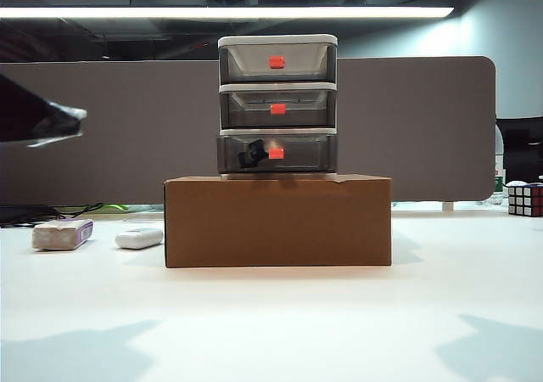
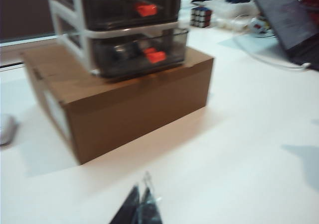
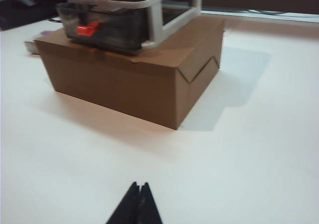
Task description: Open the third layer of the drawer on the table, pick up the transparent tape on the table and put it in, and finally close the drawer.
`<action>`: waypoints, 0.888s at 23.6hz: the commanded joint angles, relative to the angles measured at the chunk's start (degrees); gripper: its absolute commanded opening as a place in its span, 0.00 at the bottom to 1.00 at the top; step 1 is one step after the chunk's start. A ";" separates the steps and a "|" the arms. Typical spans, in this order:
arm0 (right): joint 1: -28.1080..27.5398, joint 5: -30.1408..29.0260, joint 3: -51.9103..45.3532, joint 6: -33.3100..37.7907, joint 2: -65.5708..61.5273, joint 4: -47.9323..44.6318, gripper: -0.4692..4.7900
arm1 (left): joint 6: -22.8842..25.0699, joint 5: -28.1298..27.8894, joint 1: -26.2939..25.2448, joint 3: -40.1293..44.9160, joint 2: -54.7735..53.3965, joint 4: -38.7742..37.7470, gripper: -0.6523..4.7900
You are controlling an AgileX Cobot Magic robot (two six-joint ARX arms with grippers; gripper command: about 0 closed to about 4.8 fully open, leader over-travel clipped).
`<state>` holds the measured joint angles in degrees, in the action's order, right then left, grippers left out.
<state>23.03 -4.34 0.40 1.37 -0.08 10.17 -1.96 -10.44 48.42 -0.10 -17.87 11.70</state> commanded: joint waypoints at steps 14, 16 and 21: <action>-6.60 2.03 -0.35 -4.74 0.11 -1.92 0.08 | 4.42 -2.58 -14.19 -0.31 17.73 -13.64 0.11; -8.70 1.64 -0.35 -4.79 0.11 -2.67 0.08 | 5.20 -2.27 -15.30 -0.31 17.73 -12.09 0.11; -15.98 -0.76 -0.35 -4.70 0.11 -6.10 0.08 | 6.34 3.78 -23.78 -0.31 17.73 -9.31 0.11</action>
<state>8.05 -3.75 0.40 -3.27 -0.08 5.72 4.25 -10.37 26.37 -0.34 -0.12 0.01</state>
